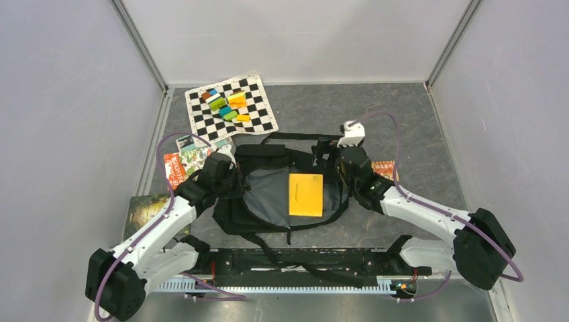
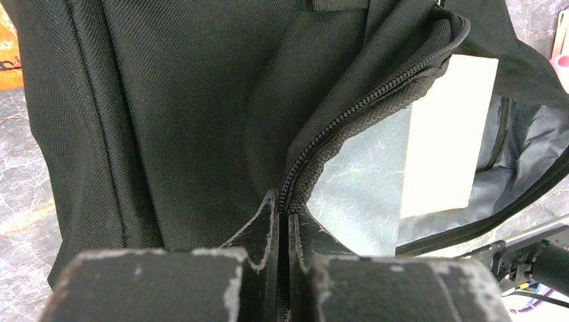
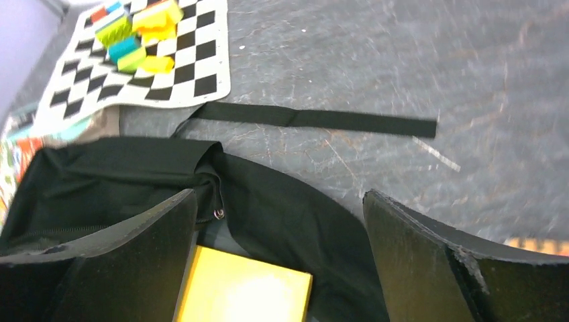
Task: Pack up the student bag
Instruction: Pick up the book from the center of the board.
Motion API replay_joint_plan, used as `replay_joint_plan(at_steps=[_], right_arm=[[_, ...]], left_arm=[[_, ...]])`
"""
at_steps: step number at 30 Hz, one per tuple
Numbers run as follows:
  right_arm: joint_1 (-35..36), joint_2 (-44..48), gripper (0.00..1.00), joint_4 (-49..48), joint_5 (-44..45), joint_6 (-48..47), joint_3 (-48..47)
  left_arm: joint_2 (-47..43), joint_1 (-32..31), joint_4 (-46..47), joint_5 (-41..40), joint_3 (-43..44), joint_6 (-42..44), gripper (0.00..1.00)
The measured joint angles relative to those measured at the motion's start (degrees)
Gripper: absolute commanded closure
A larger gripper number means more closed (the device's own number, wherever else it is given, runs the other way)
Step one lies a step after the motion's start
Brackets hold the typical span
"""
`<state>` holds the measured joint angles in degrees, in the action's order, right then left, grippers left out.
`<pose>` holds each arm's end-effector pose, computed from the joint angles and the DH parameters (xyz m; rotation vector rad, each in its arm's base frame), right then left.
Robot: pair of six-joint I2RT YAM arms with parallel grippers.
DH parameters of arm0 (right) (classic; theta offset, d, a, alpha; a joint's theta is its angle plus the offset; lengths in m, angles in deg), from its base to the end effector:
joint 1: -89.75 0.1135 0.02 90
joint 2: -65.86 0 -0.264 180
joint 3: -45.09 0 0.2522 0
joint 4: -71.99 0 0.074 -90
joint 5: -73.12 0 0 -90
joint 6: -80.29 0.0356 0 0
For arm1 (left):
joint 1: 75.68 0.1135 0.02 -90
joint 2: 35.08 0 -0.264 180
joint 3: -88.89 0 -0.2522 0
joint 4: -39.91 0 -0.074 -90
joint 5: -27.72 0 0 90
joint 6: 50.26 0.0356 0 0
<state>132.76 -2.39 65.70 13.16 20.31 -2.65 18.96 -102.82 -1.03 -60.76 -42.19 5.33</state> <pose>0.2023 0.1643 0.2446 0.1668 1.7986 0.4374 0.1706 -0.0885 0.2258 -0.1418 2.4390 -0.5321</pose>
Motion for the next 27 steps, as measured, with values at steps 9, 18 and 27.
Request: replay_joint_plan(at_steps=[9,18,27], right_arm=[[0.0,-0.8,0.02,19.9,-11.1,-33.7,-5.9],[0.0,-8.3,0.06,31.6,-14.6,-48.5,-8.6],[0.0,-12.6,0.33,32.6,-13.9,-51.5,-9.4]], left_arm=[[-0.2,0.0,-0.5,0.0,0.0,0.4,0.98],[0.6,0.0,-1.0,0.0,0.6,0.8,0.98],[0.7,0.0,-1.0,0.0,0.6,1.2,0.98]])
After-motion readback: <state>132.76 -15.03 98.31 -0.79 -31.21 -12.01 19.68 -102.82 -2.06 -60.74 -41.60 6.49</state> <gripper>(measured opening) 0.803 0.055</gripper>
